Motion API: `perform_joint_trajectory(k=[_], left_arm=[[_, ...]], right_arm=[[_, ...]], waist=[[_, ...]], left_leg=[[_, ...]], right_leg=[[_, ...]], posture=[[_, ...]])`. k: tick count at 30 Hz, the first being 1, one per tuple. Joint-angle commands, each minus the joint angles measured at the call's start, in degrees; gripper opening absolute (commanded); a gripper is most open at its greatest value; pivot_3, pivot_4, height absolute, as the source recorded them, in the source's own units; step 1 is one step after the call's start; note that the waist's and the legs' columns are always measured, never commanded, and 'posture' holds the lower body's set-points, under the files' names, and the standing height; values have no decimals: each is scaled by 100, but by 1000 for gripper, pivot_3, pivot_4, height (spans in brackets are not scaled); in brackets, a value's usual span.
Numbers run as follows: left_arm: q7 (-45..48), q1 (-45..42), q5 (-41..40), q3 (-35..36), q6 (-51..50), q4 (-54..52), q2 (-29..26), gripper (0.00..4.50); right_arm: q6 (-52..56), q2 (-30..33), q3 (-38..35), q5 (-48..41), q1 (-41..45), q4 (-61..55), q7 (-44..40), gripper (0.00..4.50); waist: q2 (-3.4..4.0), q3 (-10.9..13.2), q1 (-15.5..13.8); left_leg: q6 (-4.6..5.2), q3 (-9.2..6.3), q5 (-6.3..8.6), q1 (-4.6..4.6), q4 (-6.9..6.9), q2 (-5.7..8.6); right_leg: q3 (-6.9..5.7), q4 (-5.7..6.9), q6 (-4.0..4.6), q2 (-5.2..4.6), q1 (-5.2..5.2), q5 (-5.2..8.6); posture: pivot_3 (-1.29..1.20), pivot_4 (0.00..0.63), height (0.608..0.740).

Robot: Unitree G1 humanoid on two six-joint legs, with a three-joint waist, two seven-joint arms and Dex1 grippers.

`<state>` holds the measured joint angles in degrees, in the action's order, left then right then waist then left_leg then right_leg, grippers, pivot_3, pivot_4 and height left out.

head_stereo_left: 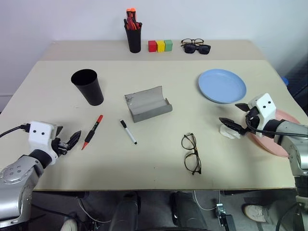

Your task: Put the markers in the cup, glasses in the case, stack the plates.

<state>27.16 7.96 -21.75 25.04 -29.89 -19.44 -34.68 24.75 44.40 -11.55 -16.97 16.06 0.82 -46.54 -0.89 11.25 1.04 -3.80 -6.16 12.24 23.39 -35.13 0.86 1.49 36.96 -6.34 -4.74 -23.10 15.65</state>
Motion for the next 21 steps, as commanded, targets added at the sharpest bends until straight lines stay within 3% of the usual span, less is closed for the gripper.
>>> perform_joint_trajectory(k=[1,8,10,12,16,19,21], left_arm=[[-89,-187,59,-80,66,-165,6,3410],[-307,-629,14,-482,-464,-268,15,3410],[-530,-891,57,-627,-920,-304,-10,3974],[-921,-1371,113,-842,-1694,-314,32,4463],[-1413,-2189,416,-1425,-3135,-200,-93,4463],[-1360,-2995,-81,-1280,-4074,103,374,4463],[-1277,-3307,-137,-1369,-4670,416,353,4463]], right_arm=[[-157,-58,27,10,244,-92,60,4500],[-41,-358,430,-93,441,-600,93,4500],[23,-534,656,-100,523,-849,112,4500],[125,-846,966,-123,650,-1130,200,4500],[419,-1410,1394,-203,778,-1643,410,4500],[717,-1753,1739,-301,672,-2167,603,4500],[845,-1851,1877,-315,593,-2395,669,4500]], waist=[[0,0,-9],[0,0,-4],[0,0,6],[0,0,6],[-1,0,9],[-4,0,-20],[-5,0,-15]], left_leg=[[0,0,0,0,0,0],[0,-4,0,1,1,1],[0,-5,0,0,0,0],[0,-7,0,0,-2,0],[0,-16,0,0,-4,3],[-1,-19,0,2,-2,7],[-1,-26,-1,4,-3,8]], right_leg=[[0,0,0,0,0,0],[-1,1,-20,2,0,-11],[-1,3,-20,3,0,-11],[-1,7,-22,5,0,-12],[-5,16,-26,8,0,-13],[-6,17,-31,5,-1,-15],[-13,19,-31,5,-1,-15]], posture=[[0,150,740],[0,150,740],[0,150,740],[0,150,740],[0,150,740],[0,150,740],[0,150,740]])
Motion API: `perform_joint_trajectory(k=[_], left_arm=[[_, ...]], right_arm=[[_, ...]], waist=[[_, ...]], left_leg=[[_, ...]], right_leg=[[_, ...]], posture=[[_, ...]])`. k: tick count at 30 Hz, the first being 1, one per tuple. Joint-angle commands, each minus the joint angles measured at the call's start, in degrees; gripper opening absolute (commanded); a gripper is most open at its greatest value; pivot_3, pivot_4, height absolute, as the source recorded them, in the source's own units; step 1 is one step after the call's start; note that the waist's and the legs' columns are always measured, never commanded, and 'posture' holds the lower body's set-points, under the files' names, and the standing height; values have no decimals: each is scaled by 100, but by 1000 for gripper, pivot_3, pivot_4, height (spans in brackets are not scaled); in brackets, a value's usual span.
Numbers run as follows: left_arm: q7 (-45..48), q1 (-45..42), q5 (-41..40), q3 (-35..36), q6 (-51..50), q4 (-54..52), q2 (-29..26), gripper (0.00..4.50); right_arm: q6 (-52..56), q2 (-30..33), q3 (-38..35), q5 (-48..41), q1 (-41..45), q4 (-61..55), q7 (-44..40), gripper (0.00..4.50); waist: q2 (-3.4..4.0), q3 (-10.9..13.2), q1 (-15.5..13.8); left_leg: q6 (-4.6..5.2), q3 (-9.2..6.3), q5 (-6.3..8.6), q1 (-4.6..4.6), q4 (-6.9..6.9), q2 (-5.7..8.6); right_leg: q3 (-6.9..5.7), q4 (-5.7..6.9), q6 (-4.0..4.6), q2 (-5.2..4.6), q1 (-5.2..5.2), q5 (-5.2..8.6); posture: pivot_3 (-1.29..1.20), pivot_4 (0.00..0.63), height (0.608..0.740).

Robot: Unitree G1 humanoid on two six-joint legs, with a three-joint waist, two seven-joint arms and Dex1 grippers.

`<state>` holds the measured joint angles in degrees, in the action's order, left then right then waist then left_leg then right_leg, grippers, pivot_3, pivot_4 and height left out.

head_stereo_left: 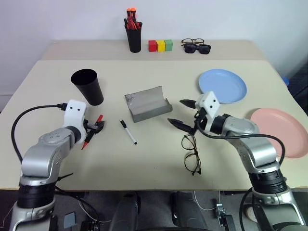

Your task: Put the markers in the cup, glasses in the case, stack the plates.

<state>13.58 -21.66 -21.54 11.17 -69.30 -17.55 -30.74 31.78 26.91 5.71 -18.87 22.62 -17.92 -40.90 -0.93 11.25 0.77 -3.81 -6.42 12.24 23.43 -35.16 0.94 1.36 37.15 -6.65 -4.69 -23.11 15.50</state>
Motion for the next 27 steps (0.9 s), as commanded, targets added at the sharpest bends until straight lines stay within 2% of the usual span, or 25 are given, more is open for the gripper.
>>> perform_joint_trajectory(k=[1,2,5,10,12,16,20,23,27], left_arm=[[88,-462,-139,-15,-961,420,-79,4463],[71,-532,-105,9,-1113,572,-120,4463],[146,-703,-128,28,-1298,776,-198,3633],[119,-711,-19,-48,-1310,839,-371,1168],[157,-642,34,-17,-971,673,-416,142],[317,-407,247,35,820,-172,-439,64],[1039,-659,-542,467,1503,-686,-216,64],[825,-1255,-495,680,2396,-446,120,64],[92,-2078,148,808,3767,675,394,64]], right_arm=[[186,-130,204,-109,-94,-597,141,4500],[244,-163,260,-84,-129,-694,212,4500],[437,-198,268,-186,-210,-949,324,4500],[558,-243,337,-182,-285,-1072,456,4500],[568,-254,350,-192,-271,-1061,470,4500],[547,-317,412,-210,-183,-1008,484,4500],[433,-526,506,-145,83,-758,538,4500],[255,-744,560,-74,388,-471,570,4500],[-14,-1118,590,24,816,-38,687,4500]], waist=[[-1,0,22],[-1,0,39],[0,-2,72],[0,-2,122],[0,-2,125],[-5,1,120],[-6,1,88],[-6,1,37],[-7,1,41]], left_leg=[[0,-1,0,0,0,0],[0,-1,0,0,0,1],[0,0,0,-7,1,1],[-2,0,-1,-8,2,1],[-2,-1,-1,-8,2,1],[-5,-1,-3,-5,4,0],[-13,0,-7,1,4,0],[-13,1,-7,2,3,1],[-13,2,-8,1,2,1]], right_leg=[[0,0,0,0,0,0],[0,0,0,0,0,0],[2,7,0,0,0,0],[2,9,1,0,0,0],[3,9,1,0,0,0],[3,8,2,-2,-4,0],[4,4,4,-4,-9,-1],[4,1,3,-4,-8,-1],[4,1,2,-2,-8,-1]], posture=[[0,150,740],[0,150,740],[0,150,740],[0,150,740],[0,150,740],[0,150,740],[0,150,740],[0,150,740],[0,150,740]])
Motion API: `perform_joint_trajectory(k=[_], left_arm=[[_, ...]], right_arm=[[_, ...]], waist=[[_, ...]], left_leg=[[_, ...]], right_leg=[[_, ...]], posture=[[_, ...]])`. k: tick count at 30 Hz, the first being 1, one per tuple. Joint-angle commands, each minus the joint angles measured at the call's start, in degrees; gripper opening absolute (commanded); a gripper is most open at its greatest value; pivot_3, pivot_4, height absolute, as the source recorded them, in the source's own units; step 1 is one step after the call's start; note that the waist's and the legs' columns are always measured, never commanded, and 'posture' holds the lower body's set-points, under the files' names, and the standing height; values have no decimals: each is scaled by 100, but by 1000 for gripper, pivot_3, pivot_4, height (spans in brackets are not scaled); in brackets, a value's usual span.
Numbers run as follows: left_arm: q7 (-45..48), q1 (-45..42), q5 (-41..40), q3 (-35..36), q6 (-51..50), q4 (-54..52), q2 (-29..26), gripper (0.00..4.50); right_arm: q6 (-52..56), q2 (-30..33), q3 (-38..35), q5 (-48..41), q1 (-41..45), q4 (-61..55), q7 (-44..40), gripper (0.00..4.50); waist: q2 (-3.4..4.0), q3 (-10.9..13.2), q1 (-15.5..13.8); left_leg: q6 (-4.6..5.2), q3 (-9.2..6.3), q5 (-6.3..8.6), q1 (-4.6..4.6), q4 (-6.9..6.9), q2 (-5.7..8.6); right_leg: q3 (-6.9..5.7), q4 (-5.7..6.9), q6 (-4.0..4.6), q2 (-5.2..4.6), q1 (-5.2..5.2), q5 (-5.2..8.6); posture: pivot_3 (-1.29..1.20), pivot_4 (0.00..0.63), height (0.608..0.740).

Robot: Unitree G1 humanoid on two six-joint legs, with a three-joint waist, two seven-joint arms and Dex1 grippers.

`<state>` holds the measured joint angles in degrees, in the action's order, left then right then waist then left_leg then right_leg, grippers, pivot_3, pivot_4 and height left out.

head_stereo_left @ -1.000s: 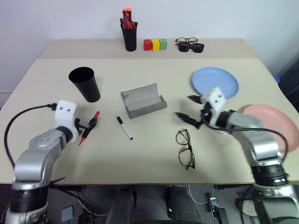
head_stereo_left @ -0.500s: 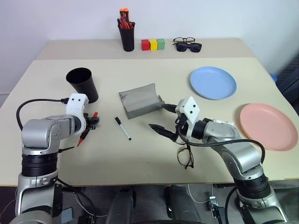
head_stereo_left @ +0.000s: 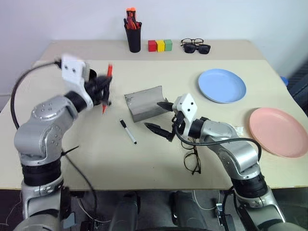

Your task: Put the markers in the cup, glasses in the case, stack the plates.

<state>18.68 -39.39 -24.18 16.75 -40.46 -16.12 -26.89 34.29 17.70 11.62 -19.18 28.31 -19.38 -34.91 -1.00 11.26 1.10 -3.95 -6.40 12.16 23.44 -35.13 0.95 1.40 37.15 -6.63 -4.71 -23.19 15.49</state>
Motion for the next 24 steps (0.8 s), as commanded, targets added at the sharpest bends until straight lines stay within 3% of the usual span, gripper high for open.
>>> perform_joint_trajectory(k=[1,6,18,24], left_arm=[[-560,-427,616,227,1269,827,16,64],[-1158,-720,1388,197,2955,2248,-48,64],[-880,-400,1514,-46,4410,3853,238,64],[-863,-316,1349,73,4439,3674,315,2529]], right_arm=[[-332,-290,7,85,342,212,122,4500],[-596,-718,131,163,622,506,201,4500],[-540,-822,233,221,461,262,310,4500],[-484,-760,201,210,446,195,346,4500]], waist=[[1,0,19],[1,-1,5],[0,-1,11],[0,-1,14]], left_leg=[[0,1,0,-1,0,0],[0,0,0,-2,4,0],[0,-2,-1,3,-1,4],[0,-3,-1,3,-1,4]], right_leg=[[0,1,0,0,0,0],[0,6,0,2,-5,0],[0,8,-7,0,-5,-4],[0,9,-7,0,-6,-4]], posture=[[0,150,740],[0,150,740],[0,150,740],[0,150,740]])
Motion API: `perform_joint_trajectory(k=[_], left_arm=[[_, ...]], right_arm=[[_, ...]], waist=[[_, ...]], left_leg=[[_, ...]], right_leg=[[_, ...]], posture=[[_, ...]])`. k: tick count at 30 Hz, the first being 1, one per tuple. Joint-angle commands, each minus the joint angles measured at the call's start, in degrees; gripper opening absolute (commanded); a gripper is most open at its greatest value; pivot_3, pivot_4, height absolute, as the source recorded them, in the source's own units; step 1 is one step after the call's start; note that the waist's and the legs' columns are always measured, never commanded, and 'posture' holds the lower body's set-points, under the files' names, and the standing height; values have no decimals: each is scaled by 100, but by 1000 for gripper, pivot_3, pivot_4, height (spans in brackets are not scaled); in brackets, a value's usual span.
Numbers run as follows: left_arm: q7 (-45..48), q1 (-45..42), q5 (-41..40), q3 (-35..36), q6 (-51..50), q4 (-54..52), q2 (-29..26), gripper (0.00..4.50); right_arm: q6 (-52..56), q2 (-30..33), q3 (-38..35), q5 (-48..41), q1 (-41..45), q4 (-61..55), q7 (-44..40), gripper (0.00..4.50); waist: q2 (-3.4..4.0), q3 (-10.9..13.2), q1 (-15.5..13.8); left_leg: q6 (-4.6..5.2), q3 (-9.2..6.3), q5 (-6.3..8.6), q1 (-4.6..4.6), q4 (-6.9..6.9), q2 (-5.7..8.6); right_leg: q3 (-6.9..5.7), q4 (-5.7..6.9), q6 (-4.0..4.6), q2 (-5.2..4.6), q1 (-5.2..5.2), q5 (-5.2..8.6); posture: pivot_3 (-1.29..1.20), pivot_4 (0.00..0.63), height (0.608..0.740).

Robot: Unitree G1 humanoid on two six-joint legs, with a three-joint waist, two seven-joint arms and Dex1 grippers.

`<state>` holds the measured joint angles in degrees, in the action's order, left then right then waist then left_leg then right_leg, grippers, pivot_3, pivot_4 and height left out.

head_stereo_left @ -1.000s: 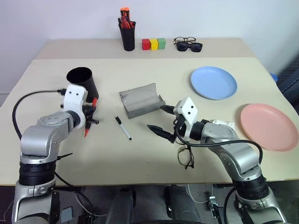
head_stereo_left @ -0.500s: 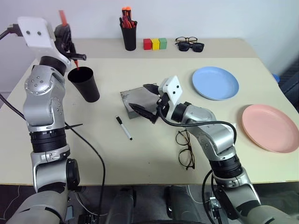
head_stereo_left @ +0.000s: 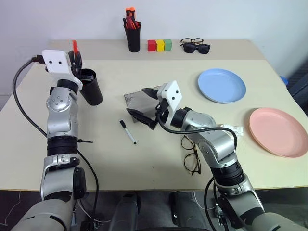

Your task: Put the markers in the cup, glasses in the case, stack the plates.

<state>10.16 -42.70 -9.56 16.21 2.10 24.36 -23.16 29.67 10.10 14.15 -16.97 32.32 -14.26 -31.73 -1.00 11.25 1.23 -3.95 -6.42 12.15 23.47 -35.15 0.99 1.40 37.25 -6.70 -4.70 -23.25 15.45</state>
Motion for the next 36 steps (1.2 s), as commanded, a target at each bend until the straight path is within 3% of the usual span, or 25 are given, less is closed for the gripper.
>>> perform_joint_trajectory(k=[1,2,4,7,10,13,16,20,28,31,36], left_arm=[[-6,31,-147,149,175,-475,-64,3128],[44,68,-239,178,109,-676,-79,3523],[268,227,-452,169,-116,-1269,-162,3523],[1006,822,-1404,65,-1288,-2714,-429,3523],[2296,2102,-2147,-230,-2476,-4150,-1420,4361],[3084,2673,-2189,-518,-2867,-4517,-2204,4443],[4022,2833,-1953,-1061,-2806,-4462,-2806,4443],[5197,2317,-748,-2272,-1604,-3801,-3239,4443],[6648,777,458,-3597,-33,-1669,-2711,4443],[6986,485,684,-3824,430,-1039,-2465,3686],[7306,305,888,-3932,852,-383,-2212,1208]], right_arm=[[-16,5,-55,-13,44,-322,32,4500],[-9,15,-60,-15,43,-327,32,4500],[-2,52,-69,-8,32,-329,26,4500],[-3,170,-134,-13,1,-317,-10,4500],[-58,355,-244,-3,18,-172,-89,4500],[-88,453,-287,-19,46,-74,-146,4500],[-122,484,-300,-12,85,31,-210,4500],[-151,480,-255,-8,71,20,-304,4500],[-61,422,-210,-15,-78,-251,-241,4500],[6,456,-240,-7,-173,-389,-174,4500],[129,540,-333,-5,-321,-595,-43,4500]], waist=[[0,0,3],[0,0,2],[0,0,1],[0,0,14],[3,0,138],[6,3,135],[8,4,130],[9,4,108],[9,4,125],[9,4,133],[8,4,130]], left_leg=[[0,0,0,0,0,0],[0,0,0,0,0,0],[0,-1,0,0,0,0],[0,0,0,0,2,-1],[0,1,0,-1,4,-3],[0,5,0,-7,9,-4],[0,1,0,-8,8,-11],[0,5,0,-8,9,-11],[1,8,0,-3,10,-10],[3,9,1,-3,10,-11],[5,7,2,0,6,-11]], right_leg=[[0,0,0,0,0,0],[0,0,0,0,0,0],[0,0,0,0,0,0],[2,1,0,-1,0,0],[4,-1,1,0,1,0],[7,2,4,2,2,1],[3,2,11,10,2,2],[3,-4,13,9,4,3],[3,-3,9,9,-2,1],[4,0,8,10,-3,1],[3,2,7,9,-4,1]], posture=[[0,150,740],[0,150,740],[0,150,740],[0,150,740],[0,150,740],[0,150,740],[0,150,740],[0,150,740],[0,150,740],[0,150,740],[0,150,740]])
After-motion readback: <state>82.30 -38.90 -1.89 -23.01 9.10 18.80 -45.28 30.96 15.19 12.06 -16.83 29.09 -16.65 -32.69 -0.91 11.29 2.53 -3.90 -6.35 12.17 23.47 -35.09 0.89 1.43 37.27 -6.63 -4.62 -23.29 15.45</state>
